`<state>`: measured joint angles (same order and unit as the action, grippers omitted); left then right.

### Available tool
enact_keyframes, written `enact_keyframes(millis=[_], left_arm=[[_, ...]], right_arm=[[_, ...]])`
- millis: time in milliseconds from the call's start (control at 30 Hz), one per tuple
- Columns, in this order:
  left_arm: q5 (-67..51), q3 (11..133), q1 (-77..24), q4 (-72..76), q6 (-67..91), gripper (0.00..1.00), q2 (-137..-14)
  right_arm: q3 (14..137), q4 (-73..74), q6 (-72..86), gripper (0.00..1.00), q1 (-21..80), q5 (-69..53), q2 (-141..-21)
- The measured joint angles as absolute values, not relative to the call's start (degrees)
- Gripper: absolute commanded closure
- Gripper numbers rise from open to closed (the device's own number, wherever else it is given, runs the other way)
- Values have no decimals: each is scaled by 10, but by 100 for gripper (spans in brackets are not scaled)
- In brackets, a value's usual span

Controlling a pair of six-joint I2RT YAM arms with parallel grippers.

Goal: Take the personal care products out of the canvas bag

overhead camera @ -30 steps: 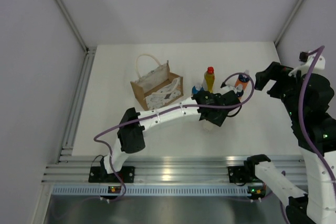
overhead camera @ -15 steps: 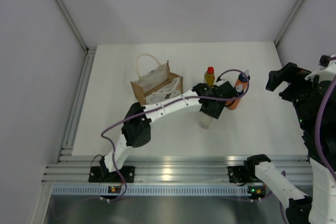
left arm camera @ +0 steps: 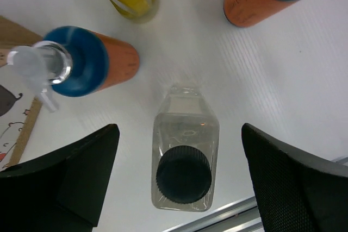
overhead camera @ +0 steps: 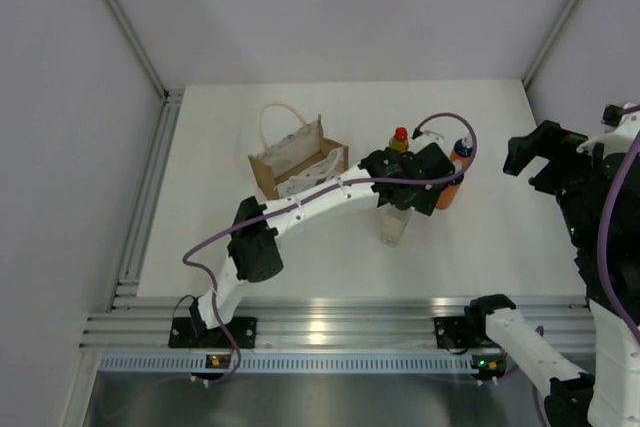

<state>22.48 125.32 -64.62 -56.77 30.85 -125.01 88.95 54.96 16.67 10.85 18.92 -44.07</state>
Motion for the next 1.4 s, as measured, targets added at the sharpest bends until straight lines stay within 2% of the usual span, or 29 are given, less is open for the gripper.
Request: enact_keyframes(millis=[200,333,567,700,1133,1400], left_arm=[[302,1284,-636,-579,322,2,-1192],[348,1268,-589,-595,333,2,-1113],[417,1100,-398,-625,350,2,-901],[435,1016,-329,-656,359,2,-801],[476,823,-321,-752,428,2,-553],[467,781,-321,-764,449,2,-521]], right_arm=[[888,550,133,0,109,143,-454],[870,553,114,1,109,114,-456],[850,586,91,0,111,115,-447],[840,606,91,0,113,128,-436],[810,655,96,0,116,181,-408],[802,659,96,1,116,192,-406]])
